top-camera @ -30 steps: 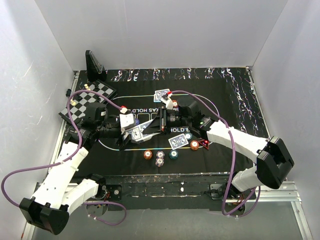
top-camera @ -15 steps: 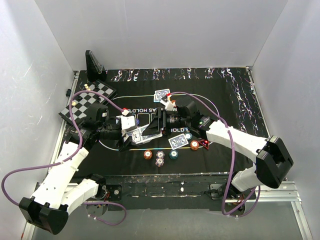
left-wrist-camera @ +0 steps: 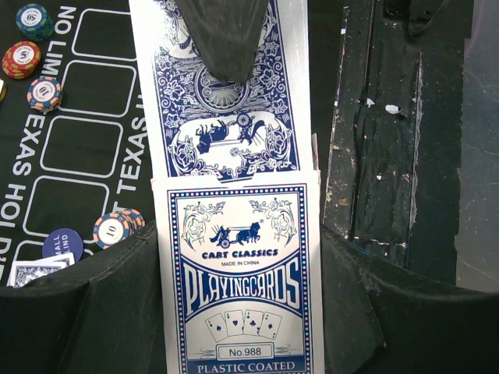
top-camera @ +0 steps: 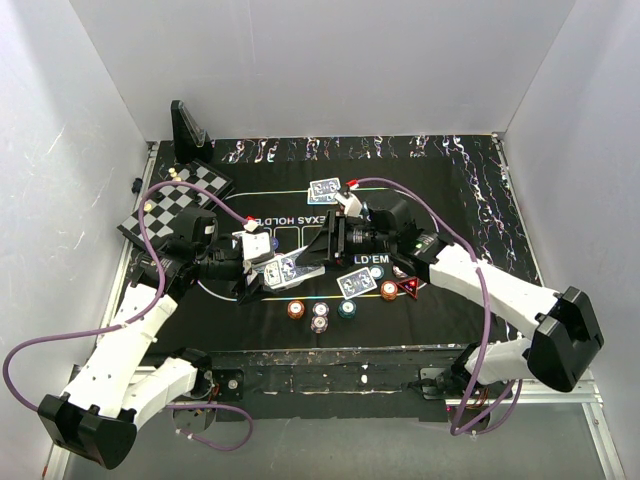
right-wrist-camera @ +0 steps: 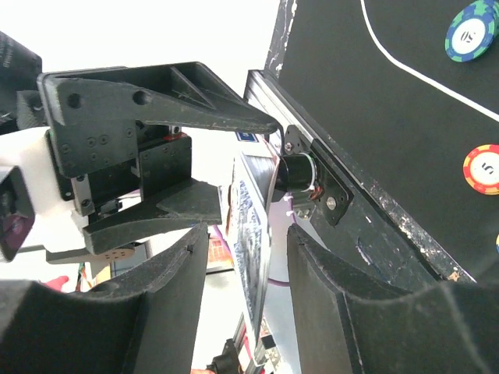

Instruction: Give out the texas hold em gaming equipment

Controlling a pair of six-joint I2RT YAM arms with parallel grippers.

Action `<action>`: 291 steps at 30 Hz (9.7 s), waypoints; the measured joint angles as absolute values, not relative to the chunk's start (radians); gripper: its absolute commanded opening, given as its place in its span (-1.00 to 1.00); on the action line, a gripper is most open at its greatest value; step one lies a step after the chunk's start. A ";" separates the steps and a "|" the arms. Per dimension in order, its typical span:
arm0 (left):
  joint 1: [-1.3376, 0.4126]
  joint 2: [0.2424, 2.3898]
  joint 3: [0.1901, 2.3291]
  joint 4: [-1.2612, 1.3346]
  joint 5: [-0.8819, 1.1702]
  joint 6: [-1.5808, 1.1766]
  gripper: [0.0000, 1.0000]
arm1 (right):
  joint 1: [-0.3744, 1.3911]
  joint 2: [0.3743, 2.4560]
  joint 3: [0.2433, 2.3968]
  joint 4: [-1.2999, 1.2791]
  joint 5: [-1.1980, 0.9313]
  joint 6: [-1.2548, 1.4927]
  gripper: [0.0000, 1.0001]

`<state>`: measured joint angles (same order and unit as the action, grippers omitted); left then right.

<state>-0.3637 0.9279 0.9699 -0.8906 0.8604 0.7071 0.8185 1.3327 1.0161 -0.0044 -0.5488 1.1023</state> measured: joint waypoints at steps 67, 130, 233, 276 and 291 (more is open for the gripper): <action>-0.364 0.929 0.970 -0.878 0.868 0.631 -0.80 | 0.682 1.124 0.940 -0.210 -0.542 0.993 -0.57; -0.364 0.907 0.985 -0.898 0.859 0.617 -1.00 | 0.336 1.463 0.859 -0.432 -0.391 0.676 0.46; -0.364 0.867 0.951 -0.785 0.876 0.478 -1.00 | 0.696 1.220 1.028 -0.167 -0.661 0.952 -0.71; -0.364 0.768 0.926 -0.848 0.875 0.460 -1.00 | 0.492 1.376 1.442 -0.563 -0.550 0.648 -0.97; -0.364 0.727 1.044 -1.010 0.884 0.444 -1.00 | 0.534 1.822 1.781 -0.762 -0.077 0.391 -0.97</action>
<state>-0.3641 0.7273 1.0439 -1.0096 0.8841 0.4438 0.5343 1.8225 1.7813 -0.7624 -0.0772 0.3908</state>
